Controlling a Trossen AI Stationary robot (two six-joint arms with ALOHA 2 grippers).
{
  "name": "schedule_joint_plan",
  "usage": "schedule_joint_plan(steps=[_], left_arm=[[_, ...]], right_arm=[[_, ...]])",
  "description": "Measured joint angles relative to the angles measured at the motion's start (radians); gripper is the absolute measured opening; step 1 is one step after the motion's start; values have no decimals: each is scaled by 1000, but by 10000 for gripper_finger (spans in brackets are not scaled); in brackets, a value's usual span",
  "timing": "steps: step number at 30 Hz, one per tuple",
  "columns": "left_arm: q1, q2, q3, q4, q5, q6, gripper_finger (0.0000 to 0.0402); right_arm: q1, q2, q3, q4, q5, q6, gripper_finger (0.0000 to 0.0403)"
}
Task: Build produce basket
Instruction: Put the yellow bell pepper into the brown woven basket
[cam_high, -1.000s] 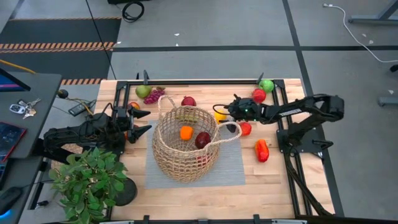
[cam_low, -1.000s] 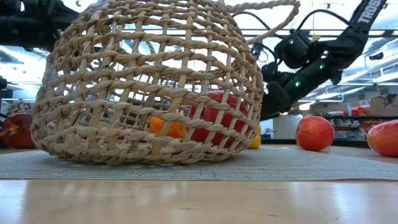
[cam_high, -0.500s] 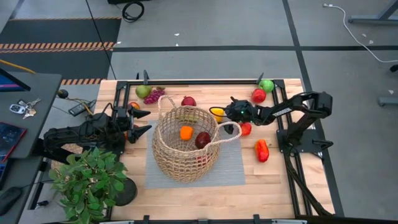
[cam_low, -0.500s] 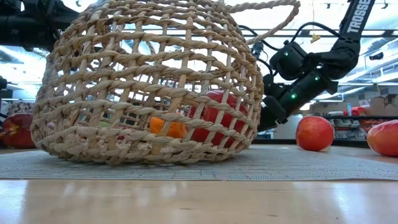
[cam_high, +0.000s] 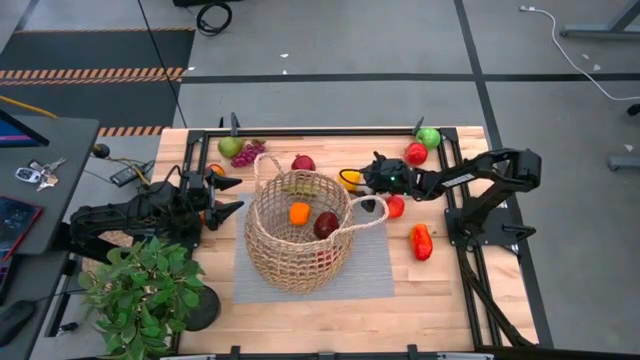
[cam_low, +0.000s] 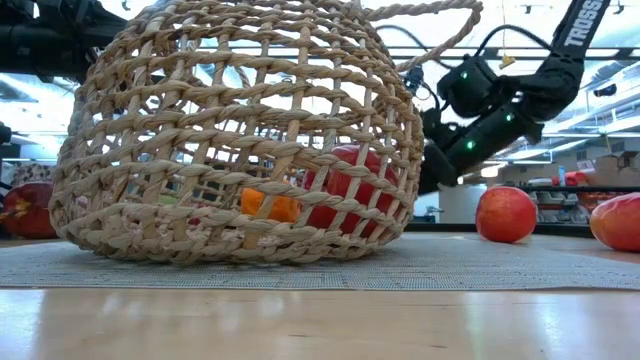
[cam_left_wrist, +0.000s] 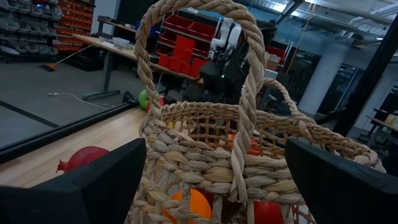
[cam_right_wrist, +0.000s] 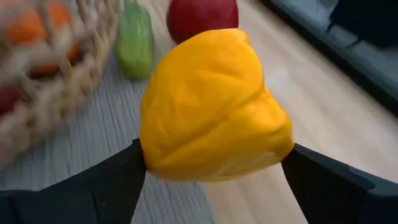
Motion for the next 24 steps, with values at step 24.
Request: schedule_joint_plan(steps=[24], left_arm=[[0, 0, 0, 0, 0, 0, 389]], right_arm=[[33, -610, 1, 146, -70, 29, 358]])
